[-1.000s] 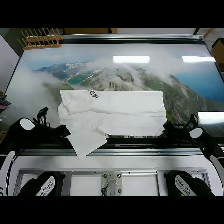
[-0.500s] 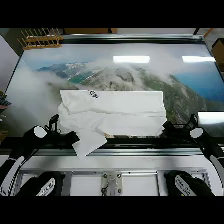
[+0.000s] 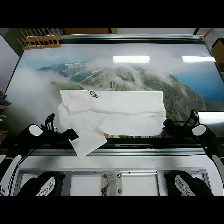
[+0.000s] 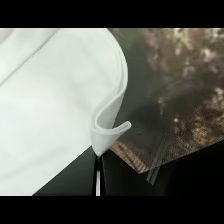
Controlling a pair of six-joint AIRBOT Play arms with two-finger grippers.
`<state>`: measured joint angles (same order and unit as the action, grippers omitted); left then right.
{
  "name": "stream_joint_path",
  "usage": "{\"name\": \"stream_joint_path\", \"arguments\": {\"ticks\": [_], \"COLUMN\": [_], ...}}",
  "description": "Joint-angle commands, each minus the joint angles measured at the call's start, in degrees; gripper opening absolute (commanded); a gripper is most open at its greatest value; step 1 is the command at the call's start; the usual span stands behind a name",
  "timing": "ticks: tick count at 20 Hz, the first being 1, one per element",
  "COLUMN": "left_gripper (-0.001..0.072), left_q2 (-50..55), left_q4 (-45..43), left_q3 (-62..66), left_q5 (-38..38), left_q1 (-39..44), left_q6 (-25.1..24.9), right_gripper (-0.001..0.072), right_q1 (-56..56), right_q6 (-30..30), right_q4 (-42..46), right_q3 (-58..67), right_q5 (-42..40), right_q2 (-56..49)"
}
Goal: Fold the clothes and pants, and hang the long-sleeved shirts on hangers.
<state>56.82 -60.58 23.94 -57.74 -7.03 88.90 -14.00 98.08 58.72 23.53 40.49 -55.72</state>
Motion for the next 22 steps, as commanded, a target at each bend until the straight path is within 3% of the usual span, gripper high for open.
{"name": "stream_joint_path", "arguments": {"ticks": [1,5,11,12,13,14,15,17,19,22], "left_gripper": [0.072,0.072,0.072,0.064,0.048,0.0394,0.036,0.0358,0.0008,0.0006], "left_q2": [0.0,0.0,0.0,0.0,0.0,0.0,0.0,0.0,0.0,-1.6], "left_q4": [-1.8,-0.7,2.7,2.3,1.6,1.4,1.5,1.5,1.3,-5.3], "left_q3": [1.4,-0.1,-2.4,-2.4,-2.4,-2.4,-2.4,-2.4,-2.0,1.8], "left_q5": [-4.2,-0.4,3.2,3.9,4.6,5.6,6.3,6.7,6.0,-1.3], "left_q1": [-5.4,-5.7,7.4,9.3,10.6,11.5,11.7,11.1,9.0,4.8], "left_q6": [-1.5,-1.4,-0.3,0.3,1.2,1.8,2.6,3.1,2.5,2.3], "right_gripper": [0.0007,0.0007,0.0007,0.0007,0.0007,0.0007,0.0007,0.0007,0.0007,0.0007], "right_q1": [0.0,0.0,0.0,0.0,0.0,0.0,0.0,0.0,0.0,0.0], "right_q6": [-0.8,-0.8,-0.8,-0.8,-0.8,-0.8,-0.8,-0.8,-0.9,-0.9], "right_q4": [0.1,0.1,0.1,0.1,0.1,0.1,0.1,0.1,0.2,4.3], "right_q3": [0.7,0.7,0.7,0.7,0.7,0.7,0.7,0.7,0.7,1.8], "right_q5": [1.0,0.9,0.9,0.9,0.9,1.0,1.0,1.5,2.6,8.7], "right_q2": [0.3,0.3,0.3,0.3,0.3,0.3,0.3,0.3,0.4,1.7]}}
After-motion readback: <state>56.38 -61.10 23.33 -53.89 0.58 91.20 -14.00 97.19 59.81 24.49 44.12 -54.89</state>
